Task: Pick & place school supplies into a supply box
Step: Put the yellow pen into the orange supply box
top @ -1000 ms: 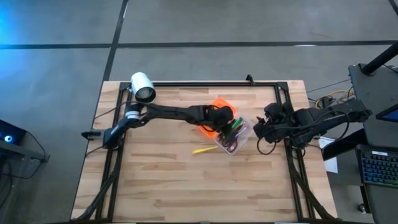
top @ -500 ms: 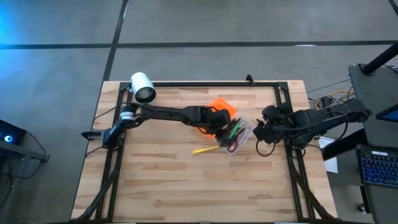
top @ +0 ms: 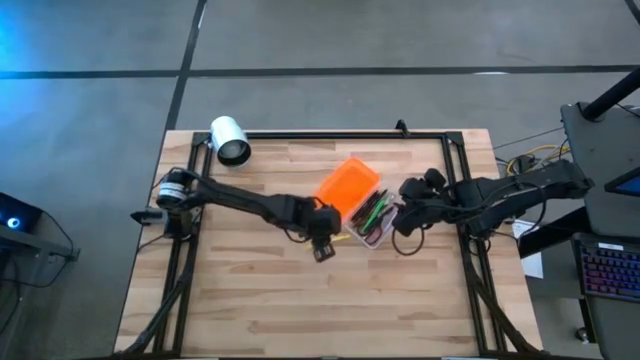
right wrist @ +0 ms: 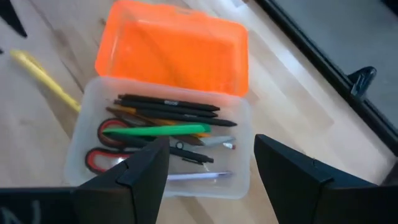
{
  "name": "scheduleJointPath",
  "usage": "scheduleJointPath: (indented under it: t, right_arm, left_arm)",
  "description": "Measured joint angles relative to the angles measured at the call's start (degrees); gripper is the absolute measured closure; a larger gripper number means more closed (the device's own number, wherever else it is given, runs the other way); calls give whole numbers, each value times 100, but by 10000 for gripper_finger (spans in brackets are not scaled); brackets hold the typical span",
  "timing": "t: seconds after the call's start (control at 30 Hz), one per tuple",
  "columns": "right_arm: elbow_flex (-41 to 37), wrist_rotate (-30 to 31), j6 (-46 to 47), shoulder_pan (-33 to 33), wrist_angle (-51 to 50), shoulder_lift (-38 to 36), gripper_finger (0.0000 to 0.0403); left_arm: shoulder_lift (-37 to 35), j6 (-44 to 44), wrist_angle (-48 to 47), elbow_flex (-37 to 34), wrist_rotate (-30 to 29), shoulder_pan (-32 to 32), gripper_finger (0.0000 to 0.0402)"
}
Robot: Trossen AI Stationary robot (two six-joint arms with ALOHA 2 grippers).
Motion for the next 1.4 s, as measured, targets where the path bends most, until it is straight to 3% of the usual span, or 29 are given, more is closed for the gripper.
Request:
scheduleJointPath:
  t: [0.3, 0.47, 0.67, 1.03, 1.2, 1.4]
  right_arm:
    - [0, -904, -489, 4, 490, 297, 177]
    - [0, -1273, -937, -23, 1392, 719, 177]
    - [82, -2165, -1498, -177, 2464, 1474, 177]
    - [1394, -2418, -3604, -237, 2566, 3281, 177]
    - [1871, -2906, -3971, -310, 2499, 4028, 177]
    - [2371, -2970, -4498, -333, 2394, 4743, 177]
  left_arm:
    - [-124, -377, 261, -831, 170, -410, 289]
    - [-615, -527, 405, -993, -467, -726, 289]
    - [-1398, -1599, 509, -1633, -1059, -992, 289]
    - [-2536, -3370, 1211, -2809, -1538, -1346, 289]
    - [-2666, -3576, 1348, -2866, -1610, -1497, 289]
    - [-2634, -3591, 1370, -2853, -1851, -1674, 289]
